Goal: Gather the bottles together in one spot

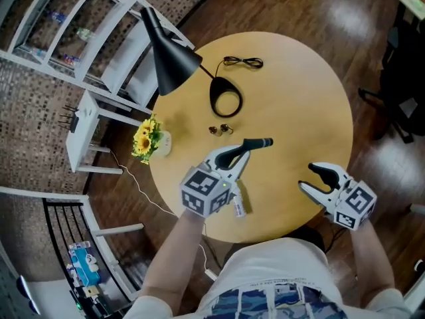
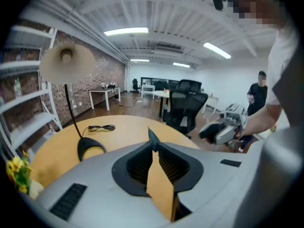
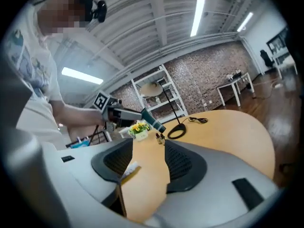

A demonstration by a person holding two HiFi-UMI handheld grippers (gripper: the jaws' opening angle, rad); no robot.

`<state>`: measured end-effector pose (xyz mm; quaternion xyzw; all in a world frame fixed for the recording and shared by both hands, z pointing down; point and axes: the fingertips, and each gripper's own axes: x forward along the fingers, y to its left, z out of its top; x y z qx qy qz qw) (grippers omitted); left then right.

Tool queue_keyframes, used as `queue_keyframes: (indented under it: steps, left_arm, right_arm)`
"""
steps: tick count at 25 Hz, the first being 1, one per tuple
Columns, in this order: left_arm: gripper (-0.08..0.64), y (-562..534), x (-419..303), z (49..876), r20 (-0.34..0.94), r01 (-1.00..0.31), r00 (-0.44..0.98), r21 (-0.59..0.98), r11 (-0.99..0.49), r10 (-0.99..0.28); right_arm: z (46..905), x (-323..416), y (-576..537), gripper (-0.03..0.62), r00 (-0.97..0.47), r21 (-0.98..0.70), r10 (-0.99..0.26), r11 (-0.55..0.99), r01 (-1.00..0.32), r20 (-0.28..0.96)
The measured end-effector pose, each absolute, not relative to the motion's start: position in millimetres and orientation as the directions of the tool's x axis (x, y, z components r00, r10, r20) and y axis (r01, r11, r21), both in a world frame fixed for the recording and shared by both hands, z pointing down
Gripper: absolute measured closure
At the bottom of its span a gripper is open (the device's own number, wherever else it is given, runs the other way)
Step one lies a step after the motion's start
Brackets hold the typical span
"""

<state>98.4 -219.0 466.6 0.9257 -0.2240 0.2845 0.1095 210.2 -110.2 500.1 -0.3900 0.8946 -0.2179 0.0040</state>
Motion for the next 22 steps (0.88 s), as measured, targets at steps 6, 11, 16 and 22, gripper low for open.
queue_keyframes:
  steps: [6,11,16,22]
  left_arm:
    - [0.52,-299.1,85.8,548.1,0.763,-0.535,0.518,-0.066,-0.843,-0.388]
    - [0.52,-339.2,74.4,604.3,0.849,-0.521,0.375,-0.141,-0.842,-0.373]
    - [0.52,-352.5,63.0,625.3,0.871,-0.523,0.3,-0.192,-0.83,-0.39]
    - [0.52,-355.6,65.2,626.9,0.874,-0.491,0.285,-0.219,-0.843,-0.393]
  right_arm:
    - [525.8,215.2,-71.3,0.355,-0.644,-0.263,-0.685,0.588,-0.765,0.341]
    - [547.4,221.8,-40.3,0.356,-0.61,-0.329,-0.689,0.515,-0.792,0.392]
    - [560.9,227.1,-28.9,0.356,-0.589,-0.374,-0.695,0.46,-0.805,0.412]
    - [563.8,226.8,-31.8,0.356,-0.582,-0.387,-0.697,0.442,-0.809,0.419]
